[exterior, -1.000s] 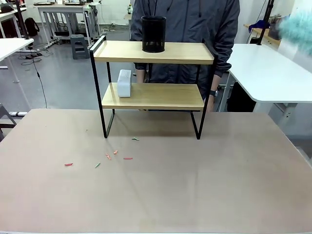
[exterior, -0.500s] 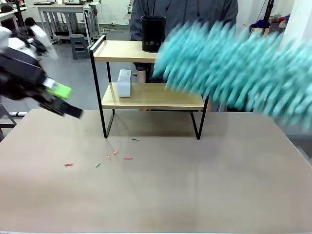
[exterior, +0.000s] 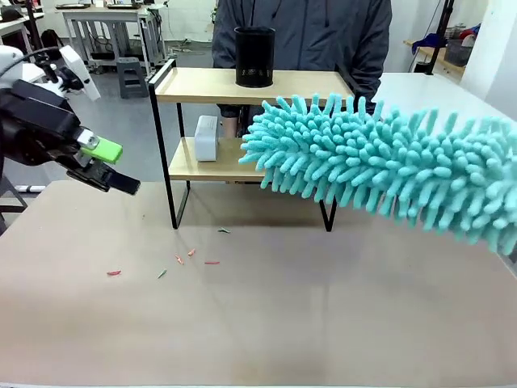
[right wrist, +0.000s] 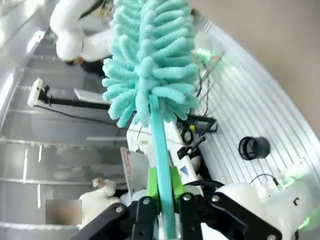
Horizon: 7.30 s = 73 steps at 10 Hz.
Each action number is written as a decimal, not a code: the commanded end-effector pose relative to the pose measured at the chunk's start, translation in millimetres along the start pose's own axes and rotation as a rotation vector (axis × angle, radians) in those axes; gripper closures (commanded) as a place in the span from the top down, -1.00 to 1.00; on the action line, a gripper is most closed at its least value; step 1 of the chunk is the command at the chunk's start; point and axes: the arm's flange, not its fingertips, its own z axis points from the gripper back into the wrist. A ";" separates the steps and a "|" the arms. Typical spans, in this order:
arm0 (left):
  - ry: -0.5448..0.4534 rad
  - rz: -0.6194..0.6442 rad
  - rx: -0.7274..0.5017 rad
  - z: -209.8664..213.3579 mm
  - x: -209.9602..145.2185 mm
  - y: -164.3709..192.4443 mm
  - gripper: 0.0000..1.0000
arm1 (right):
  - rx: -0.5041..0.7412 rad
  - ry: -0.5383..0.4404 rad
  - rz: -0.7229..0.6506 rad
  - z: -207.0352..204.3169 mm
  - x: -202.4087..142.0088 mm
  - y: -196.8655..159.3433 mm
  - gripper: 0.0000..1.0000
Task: Clean the shelf.
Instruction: Hand the Duster back to the human.
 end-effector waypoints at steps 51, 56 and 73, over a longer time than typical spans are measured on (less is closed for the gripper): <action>-0.791 0.547 0.301 170.1 -47.7 119.2 -1.00 | -0.083 -0.852 -0.495 96.4 -1.2 -227.1 1.00; -0.756 0.577 0.256 174.2 -42.7 119.0 0.59 | -0.083 -0.852 -0.495 96.4 -1.2 -227.1 1.00; -0.637 0.594 -0.008 123.3 -65.0 172.9 1.00 | -0.083 -0.852 -0.495 96.4 -1.2 -227.1 1.00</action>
